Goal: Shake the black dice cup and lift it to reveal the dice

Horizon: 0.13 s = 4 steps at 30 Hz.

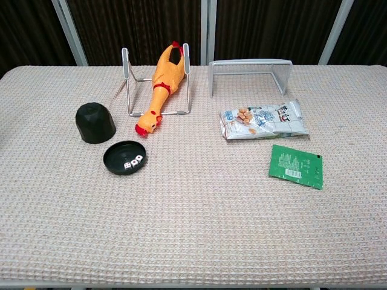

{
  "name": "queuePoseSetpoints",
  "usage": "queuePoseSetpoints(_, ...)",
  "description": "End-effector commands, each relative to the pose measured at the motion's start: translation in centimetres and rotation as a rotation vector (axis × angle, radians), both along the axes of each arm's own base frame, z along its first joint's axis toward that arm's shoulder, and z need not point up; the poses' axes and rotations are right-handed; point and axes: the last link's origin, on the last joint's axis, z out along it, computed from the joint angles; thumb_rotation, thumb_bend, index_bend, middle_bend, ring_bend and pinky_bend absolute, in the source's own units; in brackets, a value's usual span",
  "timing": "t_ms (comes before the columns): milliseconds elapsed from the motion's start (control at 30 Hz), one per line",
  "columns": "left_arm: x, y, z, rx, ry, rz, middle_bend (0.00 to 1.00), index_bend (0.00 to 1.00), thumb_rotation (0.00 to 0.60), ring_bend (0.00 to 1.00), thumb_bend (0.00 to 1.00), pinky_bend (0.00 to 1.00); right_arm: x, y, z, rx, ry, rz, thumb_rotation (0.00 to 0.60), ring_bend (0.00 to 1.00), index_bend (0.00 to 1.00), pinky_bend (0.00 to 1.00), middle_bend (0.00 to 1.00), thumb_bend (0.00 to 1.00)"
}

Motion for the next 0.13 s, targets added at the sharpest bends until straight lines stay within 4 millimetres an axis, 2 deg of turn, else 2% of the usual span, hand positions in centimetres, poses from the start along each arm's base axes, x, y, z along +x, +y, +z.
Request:
queuePoseSetpoints(33,-0.29,-1.39,0.33,0.015,0.021,0.006,0.19,0.18,0.600,0.07,0.09,0.19,0.08,0.01,-0.13,0.000,0.003,0.001,0.600,0.00,0.00,0.00,0.00,0.16)
queuePoseSetpoints(133,-0.40,-1.95,0.58,0.038,0.040,-0.007,0.19,0.18,0.600,0.07,0.08,0.19,0.20,0.07,0.10,-0.013,0.006,0.009,0.600,0.00,0.00,0.00,0.00,0.16)
